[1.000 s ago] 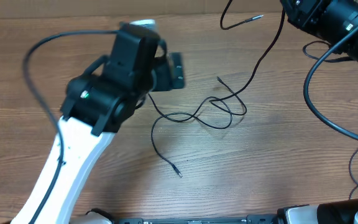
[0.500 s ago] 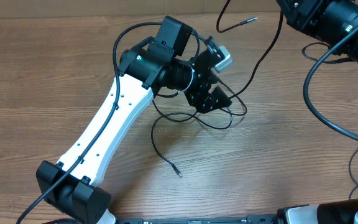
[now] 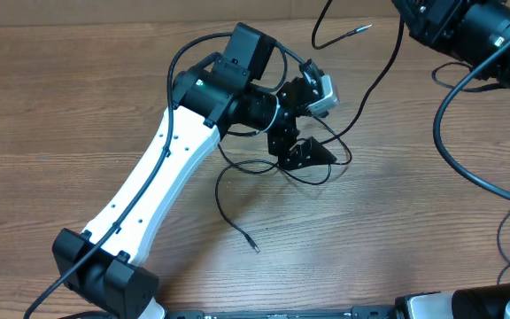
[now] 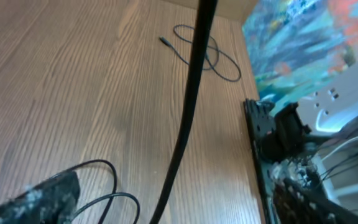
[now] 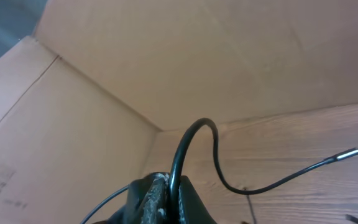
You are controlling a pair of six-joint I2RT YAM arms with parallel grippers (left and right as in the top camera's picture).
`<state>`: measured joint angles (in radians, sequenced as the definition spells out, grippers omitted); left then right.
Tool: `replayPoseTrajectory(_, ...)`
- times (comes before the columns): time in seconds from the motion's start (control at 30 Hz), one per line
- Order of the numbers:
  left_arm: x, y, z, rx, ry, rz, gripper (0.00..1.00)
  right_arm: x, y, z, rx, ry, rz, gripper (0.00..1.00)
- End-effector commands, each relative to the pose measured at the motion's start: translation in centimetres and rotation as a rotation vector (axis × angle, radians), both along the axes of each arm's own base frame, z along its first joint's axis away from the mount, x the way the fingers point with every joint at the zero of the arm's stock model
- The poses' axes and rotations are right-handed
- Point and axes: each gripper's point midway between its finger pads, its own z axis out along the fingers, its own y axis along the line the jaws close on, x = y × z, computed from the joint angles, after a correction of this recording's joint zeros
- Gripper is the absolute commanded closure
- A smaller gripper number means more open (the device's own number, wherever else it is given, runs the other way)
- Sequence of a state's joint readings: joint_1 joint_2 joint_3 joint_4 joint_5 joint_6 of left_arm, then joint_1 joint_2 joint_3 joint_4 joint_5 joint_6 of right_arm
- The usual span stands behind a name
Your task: Untangle cables
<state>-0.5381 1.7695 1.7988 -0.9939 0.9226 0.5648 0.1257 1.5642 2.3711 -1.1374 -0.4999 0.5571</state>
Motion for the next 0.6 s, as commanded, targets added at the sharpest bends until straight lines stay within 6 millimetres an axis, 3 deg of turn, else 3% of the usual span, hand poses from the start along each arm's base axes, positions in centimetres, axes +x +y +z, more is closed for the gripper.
replayPoseTrajectory(0.0,-0.7,-1.2,-0.1,0.025,-0.079,-0.031,0.0,-1.8,0.8,1.8,0.025,-0.053,0.075,0.96)
replayPoseTrajectory(0.1,-1.0,-1.9,-0.9,0.065,-0.1,-0.032,0.0,-1.8,0.8,1.9,0.024,-0.058,0.073,0.96)
replayPoseTrajectory(0.13,-1.0,-2.1,-1.3,0.084,-0.11,-0.027,0.08,-1.8,0.8,2.0,0.025,-0.061,0.073,0.96)
replayPoseTrajectory(0.2,-0.8,-2.2,-1.6,0.108,-0.128,-0.016,0.41,-1.7,0.8,2.1,0.024,-0.066,0.072,0.96)
replayPoseTrajectory(0.3,-1.0,-2.3,-1.5,0.098,-0.123,-0.024,0.59,-1.7,0.8,2.2,0.025,-0.072,0.072,0.96)
replayPoseTrajectory(0.37,-0.8,-2.3,-1.4,0.095,-0.127,-0.022,0.79,-1.7,0.8,2.2,0.025,-0.073,0.072,0.96)
replayPoseTrajectory(0.4,-0.8,-2.3,-1.4,0.094,-0.128,-0.022,0.95,-1.7,0.7,2.2,0.024,-0.072,0.068,0.96)
replayPoseTrajectory(0.57,-1.2,-2.5,-1.1,0.072,-0.089,-0.025,0.96,-1.0,-0.1,2.0,0.009,-0.071,0.007,0.96)
